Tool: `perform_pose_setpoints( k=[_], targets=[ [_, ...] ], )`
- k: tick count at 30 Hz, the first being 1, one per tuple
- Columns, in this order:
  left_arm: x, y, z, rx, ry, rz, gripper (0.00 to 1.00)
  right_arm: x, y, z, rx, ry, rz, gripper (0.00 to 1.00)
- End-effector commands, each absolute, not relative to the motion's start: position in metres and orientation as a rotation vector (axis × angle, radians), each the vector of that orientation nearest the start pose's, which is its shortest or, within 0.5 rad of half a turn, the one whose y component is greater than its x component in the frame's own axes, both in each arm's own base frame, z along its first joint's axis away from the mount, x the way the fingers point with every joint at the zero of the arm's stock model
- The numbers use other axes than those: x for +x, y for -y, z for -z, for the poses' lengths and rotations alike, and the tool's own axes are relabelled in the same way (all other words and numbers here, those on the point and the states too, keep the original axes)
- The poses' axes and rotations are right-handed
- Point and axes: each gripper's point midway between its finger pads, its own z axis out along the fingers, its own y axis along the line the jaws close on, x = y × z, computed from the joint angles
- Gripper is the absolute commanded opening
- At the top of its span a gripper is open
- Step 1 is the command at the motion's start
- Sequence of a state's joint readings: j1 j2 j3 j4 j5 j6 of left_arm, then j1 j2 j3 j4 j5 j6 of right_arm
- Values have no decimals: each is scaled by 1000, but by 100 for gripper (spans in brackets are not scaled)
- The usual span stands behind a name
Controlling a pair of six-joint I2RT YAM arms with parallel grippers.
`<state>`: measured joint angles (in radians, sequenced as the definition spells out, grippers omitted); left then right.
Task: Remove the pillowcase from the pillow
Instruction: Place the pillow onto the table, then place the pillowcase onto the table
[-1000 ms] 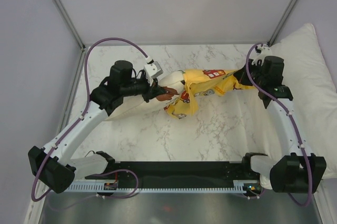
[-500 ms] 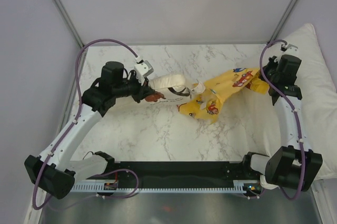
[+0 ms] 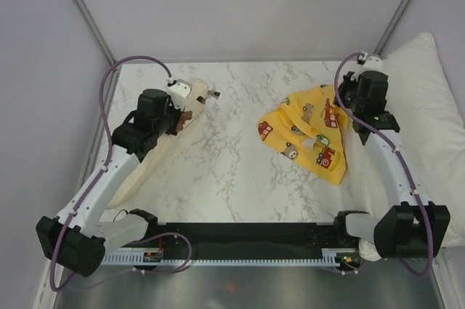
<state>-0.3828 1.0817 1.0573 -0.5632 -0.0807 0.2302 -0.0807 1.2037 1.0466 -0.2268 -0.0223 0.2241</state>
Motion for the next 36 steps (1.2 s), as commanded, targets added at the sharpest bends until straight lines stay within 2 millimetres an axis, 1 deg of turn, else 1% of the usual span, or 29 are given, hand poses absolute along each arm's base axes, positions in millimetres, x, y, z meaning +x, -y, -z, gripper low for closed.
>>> perform_pose_setpoints(
  k=[1, 2, 5, 7, 8, 9, 10, 11, 12, 13, 14, 15, 17, 18, 19, 20, 21, 22, 24, 25, 27, 29, 32, 36],
  targets=[
    [336, 73, -257, 411, -1992, -158, 2, 404, -25, -277, 144, -1874, -182, 0],
    [336, 74, -259, 409, -1986, -150, 2, 404, -37, -275, 116, -1882, -203, 0],
    [335, 80, -261, 415, -1973, -107, 2, 401, -54, -273, 56, -1892, -231, 0],
    [334, 84, -262, 417, -1966, -77, 3, 398, -58, -272, 40, -1904, -238, 0],
    [335, 87, -265, 416, -1960, -59, 8, 395, -59, -269, 37, -1919, -240, 0],
    [333, 94, -265, 426, -1958, -18, 28, 393, -60, -268, 31, -1926, -238, 0],
    [333, 98, -266, 432, -1957, 9, 43, 391, -60, -271, 29, -1921, -237, 0],
    [333, 102, -270, 435, -1947, 37, 58, 388, -61, -270, 25, -1930, -241, 2],
    [330, 112, -273, 450, -1940, 102, 82, 386, -62, -272, 18, -1931, -252, 26],
    [329, 116, -274, 450, -1939, 133, 90, 383, -64, -276, 13, -1928, -262, 43],
    [329, 121, -283, 448, -1920, 166, 98, 378, -65, -275, 8, -1947, -267, 58],
    [325, 131, -287, 461, -1913, 240, 100, 375, -66, -277, 5, -1952, -275, 82],
    [323, 141, -300, 462, -1886, 308, 100, 366, -68, -281, -6, -1959, -284, 98],
    [321, 146, -306, 453, -1880, 349, 100, 363, -68, -282, -7, -1960, -286, 98],
    [321, 148, -315, 447, -1862, 364, 100, 357, -66, -288, -6, -1948, -286, 98],
    [320, 148, -321, 444, -1850, 366, 100, 353, -68, -291, -12, -1939, -295, 98],
    [319, 149, -326, 401, -1848, 395, 100, 349, -68, -294, -13, -1929, -296, 98],
    [319, 148, -330, 385, -1843, 397, 100, 343, -66, -303, -10, -1899, -290, 98],
    [319, 143, -342, 336, -1822, 387, 100, 336, -64, -311, -8, -1873, -285, 98],
    [320, 141, -345, 317, -1816, 379, 100, 330, -63, -320, -8, -1842, -287, 98],
    [320, 133, -349, 278, -1806, 348, 100, 326, -63, -326, -11, -1822, -295, 98],
    [320, 130, -348, 266, -1805, 333, 100, 321, -65, -331, -22, -1806, -310, 98],
    [320, 122, -347, 232, -1802, 298, 100, 319, -66, -331, -26, -1804, -315, 98],
    [318, 112, -353, 195, -1772, 258, 100, 317, -66, -327, -29, -1812, -314, 98]
  ],
)
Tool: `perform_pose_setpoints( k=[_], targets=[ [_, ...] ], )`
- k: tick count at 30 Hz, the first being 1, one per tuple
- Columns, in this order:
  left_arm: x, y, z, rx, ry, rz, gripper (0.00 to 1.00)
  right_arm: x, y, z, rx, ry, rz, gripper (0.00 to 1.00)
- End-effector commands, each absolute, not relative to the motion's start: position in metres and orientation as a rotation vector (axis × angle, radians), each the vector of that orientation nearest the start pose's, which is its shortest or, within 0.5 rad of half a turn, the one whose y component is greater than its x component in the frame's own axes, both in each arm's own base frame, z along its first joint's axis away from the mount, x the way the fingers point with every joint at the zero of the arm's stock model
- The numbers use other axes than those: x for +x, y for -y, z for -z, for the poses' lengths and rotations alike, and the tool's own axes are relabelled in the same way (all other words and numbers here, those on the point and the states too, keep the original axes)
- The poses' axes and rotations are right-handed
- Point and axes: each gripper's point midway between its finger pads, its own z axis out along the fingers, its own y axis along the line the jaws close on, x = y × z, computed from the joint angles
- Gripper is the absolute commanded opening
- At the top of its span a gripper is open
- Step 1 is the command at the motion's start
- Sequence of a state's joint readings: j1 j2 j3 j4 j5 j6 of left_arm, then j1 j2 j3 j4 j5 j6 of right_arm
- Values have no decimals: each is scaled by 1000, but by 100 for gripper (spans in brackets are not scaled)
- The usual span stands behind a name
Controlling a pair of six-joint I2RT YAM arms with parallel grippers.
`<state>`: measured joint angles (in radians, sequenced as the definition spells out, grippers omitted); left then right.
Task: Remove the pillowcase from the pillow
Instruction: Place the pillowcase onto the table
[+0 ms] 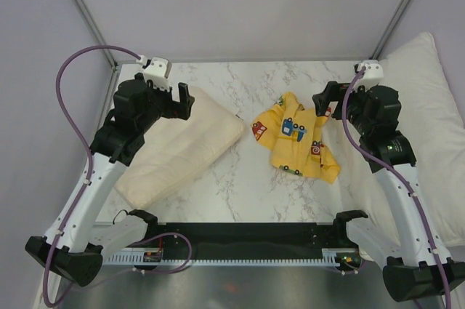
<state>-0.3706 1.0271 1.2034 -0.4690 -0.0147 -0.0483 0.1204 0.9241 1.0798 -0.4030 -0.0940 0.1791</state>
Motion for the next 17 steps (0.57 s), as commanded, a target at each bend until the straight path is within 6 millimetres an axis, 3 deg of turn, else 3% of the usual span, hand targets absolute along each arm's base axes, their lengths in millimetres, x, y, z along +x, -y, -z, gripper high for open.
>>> perform_pose_setpoints(
  k=[1, 17],
  targets=[
    [317, 110, -354, 189, -1766, 254, 100, 316, -65, -325, -28, -1813, -310, 98],
    [312, 108, -356, 220, -1728, 236, 100, 313, -62, -324, -39, -1811, -283, 98]
  ],
)
